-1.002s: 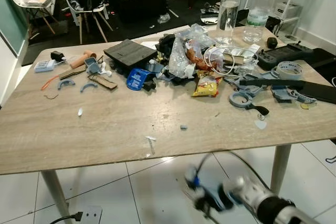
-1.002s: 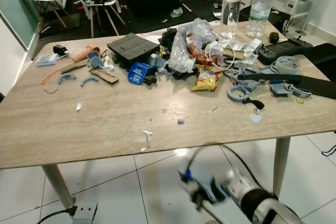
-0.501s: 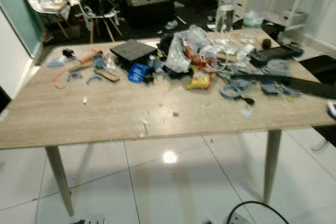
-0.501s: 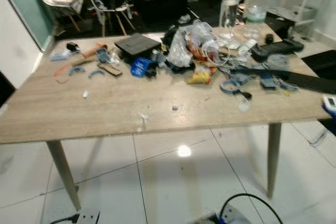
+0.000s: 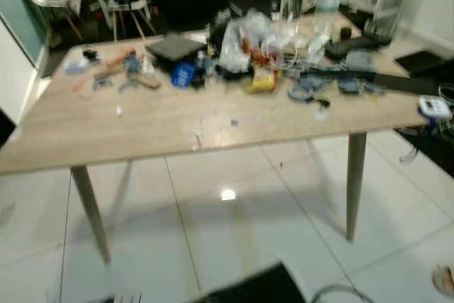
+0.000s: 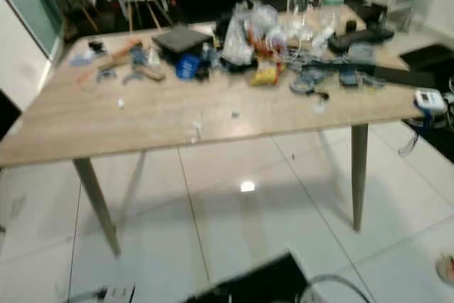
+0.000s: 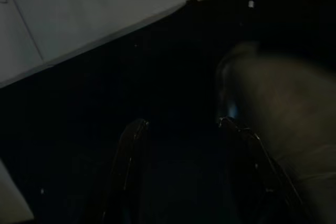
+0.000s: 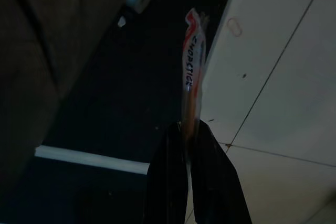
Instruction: Picking trash to rubbish bin
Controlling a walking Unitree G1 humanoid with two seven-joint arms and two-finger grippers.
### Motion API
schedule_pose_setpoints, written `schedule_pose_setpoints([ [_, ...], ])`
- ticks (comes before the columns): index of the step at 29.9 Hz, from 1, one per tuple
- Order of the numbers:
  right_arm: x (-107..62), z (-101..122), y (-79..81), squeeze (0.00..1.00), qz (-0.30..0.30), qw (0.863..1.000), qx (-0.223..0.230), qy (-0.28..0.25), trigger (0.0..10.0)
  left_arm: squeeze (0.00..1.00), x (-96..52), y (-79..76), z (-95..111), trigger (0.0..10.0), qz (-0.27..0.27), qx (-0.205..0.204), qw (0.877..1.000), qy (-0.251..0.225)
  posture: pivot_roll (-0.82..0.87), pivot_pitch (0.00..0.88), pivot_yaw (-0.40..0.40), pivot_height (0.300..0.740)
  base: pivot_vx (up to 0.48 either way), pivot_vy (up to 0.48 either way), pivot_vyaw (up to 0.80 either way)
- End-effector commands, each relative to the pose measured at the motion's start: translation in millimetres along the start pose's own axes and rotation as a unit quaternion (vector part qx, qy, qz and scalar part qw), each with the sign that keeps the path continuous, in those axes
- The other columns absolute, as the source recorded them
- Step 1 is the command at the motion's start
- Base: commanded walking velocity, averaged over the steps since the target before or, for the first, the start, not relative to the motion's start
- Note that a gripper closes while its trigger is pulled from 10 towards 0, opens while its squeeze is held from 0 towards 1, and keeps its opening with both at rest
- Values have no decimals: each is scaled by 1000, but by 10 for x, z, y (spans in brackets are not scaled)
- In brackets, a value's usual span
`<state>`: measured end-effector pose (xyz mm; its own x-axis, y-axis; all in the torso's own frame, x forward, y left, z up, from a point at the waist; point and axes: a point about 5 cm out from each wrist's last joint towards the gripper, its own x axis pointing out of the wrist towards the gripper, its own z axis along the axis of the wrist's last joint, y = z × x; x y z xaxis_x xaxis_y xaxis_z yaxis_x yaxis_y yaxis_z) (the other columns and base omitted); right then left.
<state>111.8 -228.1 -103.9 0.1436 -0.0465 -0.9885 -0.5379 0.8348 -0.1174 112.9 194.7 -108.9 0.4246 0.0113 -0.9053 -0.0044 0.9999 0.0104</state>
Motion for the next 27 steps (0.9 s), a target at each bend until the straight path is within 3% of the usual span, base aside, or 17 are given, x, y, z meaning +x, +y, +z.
schedule_pose_setpoints([
  [1, 14, 99, 66, 0, -5, 1000, -2, -16, 10000, 0, -20, 70, -72, 10000, 11, -2, 1000, 11, -84, 41, 84, 740, -337, 0, 0],
  [23, 14, 84, 50, 0, -17, 1000, -19, -15, 10000, 0, -23, 48, -105, 10000, 11, -3, 1000, 15, -68, 39, 75, 740, -338, 0, 0],
  [27, 9, 259, 67, 0, -18, 999, -20, -27, 10000, 0, -27, 57, -118, 10000, 11, -2, 1000, 16, -69, 39, 77, 740, -339, 0, 0],
])
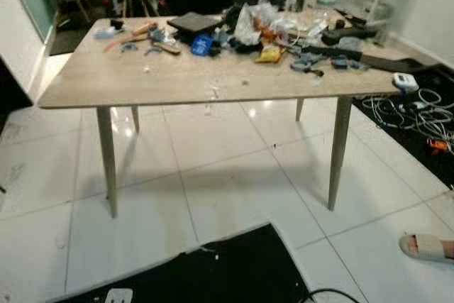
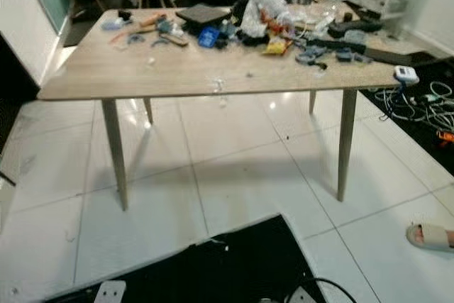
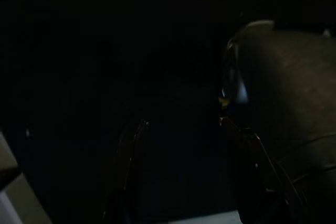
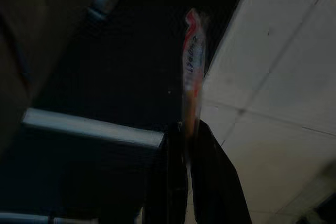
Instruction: Picking trash to rubbish bin
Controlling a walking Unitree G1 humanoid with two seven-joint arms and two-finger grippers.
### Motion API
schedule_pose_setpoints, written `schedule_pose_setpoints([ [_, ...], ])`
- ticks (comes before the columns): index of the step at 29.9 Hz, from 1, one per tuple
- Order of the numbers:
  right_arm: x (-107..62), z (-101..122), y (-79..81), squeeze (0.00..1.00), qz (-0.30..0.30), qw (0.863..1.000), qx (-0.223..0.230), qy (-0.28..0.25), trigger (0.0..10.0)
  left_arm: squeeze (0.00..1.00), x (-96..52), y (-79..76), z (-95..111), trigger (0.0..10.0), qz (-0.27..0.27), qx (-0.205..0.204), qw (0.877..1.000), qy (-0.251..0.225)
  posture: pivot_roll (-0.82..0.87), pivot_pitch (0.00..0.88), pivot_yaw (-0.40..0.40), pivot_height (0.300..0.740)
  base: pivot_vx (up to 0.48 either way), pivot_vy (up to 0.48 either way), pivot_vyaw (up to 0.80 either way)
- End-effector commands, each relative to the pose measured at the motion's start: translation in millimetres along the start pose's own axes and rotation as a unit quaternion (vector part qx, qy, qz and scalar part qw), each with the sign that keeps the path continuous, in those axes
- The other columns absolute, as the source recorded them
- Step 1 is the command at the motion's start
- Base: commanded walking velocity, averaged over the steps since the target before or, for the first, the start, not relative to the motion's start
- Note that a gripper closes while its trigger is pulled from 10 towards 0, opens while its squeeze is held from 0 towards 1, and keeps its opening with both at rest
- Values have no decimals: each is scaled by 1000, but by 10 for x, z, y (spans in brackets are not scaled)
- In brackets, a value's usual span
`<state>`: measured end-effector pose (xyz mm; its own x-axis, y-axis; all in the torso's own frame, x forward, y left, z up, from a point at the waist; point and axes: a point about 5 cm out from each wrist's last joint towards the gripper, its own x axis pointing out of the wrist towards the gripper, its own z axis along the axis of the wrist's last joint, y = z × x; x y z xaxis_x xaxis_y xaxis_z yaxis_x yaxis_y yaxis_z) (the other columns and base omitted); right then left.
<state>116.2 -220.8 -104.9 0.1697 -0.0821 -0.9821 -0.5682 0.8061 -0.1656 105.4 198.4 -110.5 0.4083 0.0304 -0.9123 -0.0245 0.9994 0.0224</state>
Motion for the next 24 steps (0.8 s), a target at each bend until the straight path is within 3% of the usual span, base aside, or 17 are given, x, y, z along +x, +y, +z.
schedule_pose_setpoints([
  [1, -7, 219, 22, 0, 3, 1000, 3, -29, 10000, 0, -10, 22, -47, 10000, 2, 4, 1000, 8, -69, 39, 77, 740, -334, 0, 0],
  [7, -23, 359, -1, 0, 2, 999, 1, -40, 10000, 0, -13, 26, -60, 10000, 2, 4, 1000, 10, -64, 40, 78, 740, -337, 0, 0],
  [18, -38, 365, -82, 0, -1, 999, -6, -39, 10000, 0, -11, 40, -30, 10000, 2, 1, 1000, 3, -63, 43, 81, 740, -336, 0, 0],
  [24, -35, 221, -134, 0, -2, 1000, -3, -23, 10000, 0, -13, 55, -31, 10000, 2, 2, 1000, 2, -63, 42, 86, 740, 0, 0, -781],
])
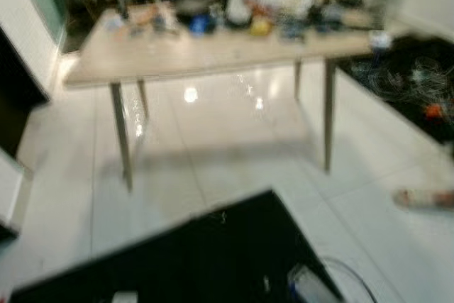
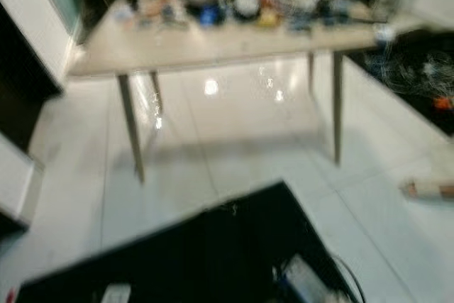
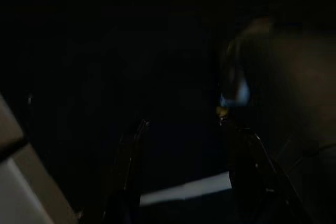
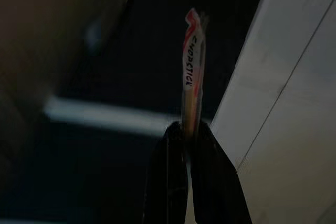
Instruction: Picking trash to rubbish bin
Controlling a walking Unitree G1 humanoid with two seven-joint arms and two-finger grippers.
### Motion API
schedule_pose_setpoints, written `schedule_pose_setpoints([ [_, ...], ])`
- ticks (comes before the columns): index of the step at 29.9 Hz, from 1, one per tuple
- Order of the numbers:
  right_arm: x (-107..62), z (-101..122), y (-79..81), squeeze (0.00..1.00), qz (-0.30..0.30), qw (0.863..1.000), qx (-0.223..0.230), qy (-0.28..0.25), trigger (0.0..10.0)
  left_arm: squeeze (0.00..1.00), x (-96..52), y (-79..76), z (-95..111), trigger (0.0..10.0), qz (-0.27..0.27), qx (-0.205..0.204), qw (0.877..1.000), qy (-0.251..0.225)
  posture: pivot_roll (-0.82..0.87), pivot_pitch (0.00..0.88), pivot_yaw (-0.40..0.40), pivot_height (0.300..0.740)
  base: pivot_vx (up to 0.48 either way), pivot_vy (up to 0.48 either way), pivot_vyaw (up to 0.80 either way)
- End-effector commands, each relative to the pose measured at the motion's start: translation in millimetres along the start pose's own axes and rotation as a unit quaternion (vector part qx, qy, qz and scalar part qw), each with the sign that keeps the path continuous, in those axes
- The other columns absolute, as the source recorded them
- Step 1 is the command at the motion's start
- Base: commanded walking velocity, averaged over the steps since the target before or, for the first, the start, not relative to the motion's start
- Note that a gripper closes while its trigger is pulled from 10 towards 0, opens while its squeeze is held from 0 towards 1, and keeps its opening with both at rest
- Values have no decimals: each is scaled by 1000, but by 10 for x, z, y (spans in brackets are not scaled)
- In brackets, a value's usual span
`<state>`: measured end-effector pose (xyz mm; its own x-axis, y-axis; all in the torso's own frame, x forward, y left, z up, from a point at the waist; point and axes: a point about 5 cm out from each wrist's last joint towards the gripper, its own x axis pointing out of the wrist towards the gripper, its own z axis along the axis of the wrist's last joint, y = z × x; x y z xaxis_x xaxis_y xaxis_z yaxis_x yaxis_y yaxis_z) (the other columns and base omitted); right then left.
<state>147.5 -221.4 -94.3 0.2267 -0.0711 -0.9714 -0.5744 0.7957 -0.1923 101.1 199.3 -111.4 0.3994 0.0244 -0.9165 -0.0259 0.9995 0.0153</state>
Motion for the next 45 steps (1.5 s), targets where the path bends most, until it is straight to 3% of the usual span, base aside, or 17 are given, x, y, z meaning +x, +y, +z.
schedule_pose_setpoints([
  [1, 12, -37, 67, 0, 11, 1000, 4, 3, 10000, 0, -5, 45, 12, 10000, 5, 4, 1000, -3, -63, 42, 86, 740, 0, 0, -781],
  [11, 7, -190, 41, 0, 9, 1000, 9, 16, 10000, 0, -11, 75, -4, 10000, 12, 25, 1000, 1, -58, 42, 89, 740, 0, 0, -781],
  [25, 32, -25, 191, 0, 15, 1000, 2, 4, 10000, 0, -13, 50, -33, 10000, 10, 37, 999, 4, -49, 46, 78, 740, 0, 0, -781],
  [31, 29, 7, 171, 0, 11, 1000, -1, 1, 10000, 0, -10, 45, -23, 10000, 12, 41, 999, 3, -52, 35, 70, 740, 0, 0, -781],
  [35, 10, -95, 36, 0, -3, 1000, -5, 6, 10000, 0, 4, -2, 23, 10000, 5, 43, 999, -2, -54, 28, 66, 740, 0, 0, -781],
  [45, 27, -286, 163, 0, 3, 1000, -1, 18, 10000, 0, 12, -30, 47, 10000, 2, 50, 999, -3, -58, 25, 65, 740, 0, 0, -781],
])
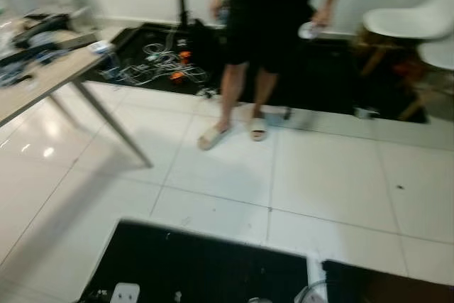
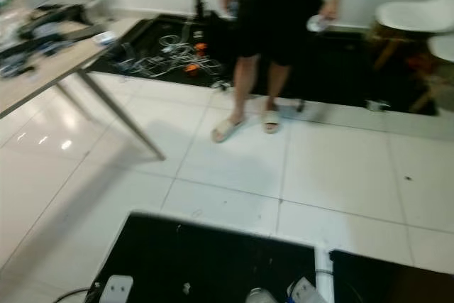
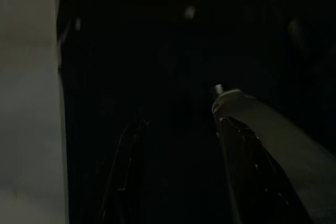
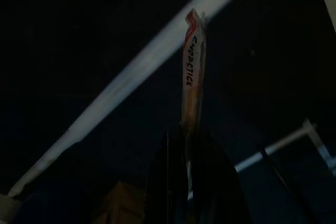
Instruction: Picking trash to rubbish bin
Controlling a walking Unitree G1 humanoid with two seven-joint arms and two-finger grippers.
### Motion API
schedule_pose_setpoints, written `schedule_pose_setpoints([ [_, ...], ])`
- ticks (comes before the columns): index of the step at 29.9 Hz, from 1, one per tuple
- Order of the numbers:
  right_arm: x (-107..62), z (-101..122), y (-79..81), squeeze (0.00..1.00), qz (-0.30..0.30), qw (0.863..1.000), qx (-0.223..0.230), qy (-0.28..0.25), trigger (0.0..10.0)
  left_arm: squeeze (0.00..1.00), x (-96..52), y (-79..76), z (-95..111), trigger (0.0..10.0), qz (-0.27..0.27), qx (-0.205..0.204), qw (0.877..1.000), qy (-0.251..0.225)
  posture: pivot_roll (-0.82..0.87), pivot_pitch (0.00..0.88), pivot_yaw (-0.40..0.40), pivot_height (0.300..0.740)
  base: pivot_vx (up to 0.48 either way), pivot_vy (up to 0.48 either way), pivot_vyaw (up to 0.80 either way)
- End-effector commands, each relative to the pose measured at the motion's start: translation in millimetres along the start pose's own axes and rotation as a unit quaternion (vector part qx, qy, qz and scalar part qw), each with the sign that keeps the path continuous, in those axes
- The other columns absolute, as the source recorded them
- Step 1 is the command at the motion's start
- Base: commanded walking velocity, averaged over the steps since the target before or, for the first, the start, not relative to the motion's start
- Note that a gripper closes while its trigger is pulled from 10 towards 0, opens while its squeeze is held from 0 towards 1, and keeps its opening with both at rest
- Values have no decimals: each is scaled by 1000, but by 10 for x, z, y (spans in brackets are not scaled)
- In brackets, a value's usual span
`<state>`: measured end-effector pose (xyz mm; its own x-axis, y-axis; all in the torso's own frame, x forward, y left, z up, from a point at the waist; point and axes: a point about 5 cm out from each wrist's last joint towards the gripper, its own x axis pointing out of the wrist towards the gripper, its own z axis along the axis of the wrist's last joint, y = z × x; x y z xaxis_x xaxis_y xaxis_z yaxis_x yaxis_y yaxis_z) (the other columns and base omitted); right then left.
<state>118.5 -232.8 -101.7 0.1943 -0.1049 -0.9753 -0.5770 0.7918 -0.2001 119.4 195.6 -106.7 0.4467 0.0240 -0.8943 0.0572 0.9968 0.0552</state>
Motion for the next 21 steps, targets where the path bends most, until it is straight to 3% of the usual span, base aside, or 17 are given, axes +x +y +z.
schedule_pose_setpoints([
  [1, 11, 21, 75, 0, 7, 1000, 1, -6, 10000, 0, -25, -3, -139, 10000, -1, 3, 1000, 23, -58, 25, 65, 740, 0, 0, -781],
  [21, 10, 138, 80, 0, 6, 1000, 5, -18, 10000, 0, -21, -15, -129, 10000, -2, 4, 1000, 24, -52, 20, 64, 740, 0, 0, -781],
])
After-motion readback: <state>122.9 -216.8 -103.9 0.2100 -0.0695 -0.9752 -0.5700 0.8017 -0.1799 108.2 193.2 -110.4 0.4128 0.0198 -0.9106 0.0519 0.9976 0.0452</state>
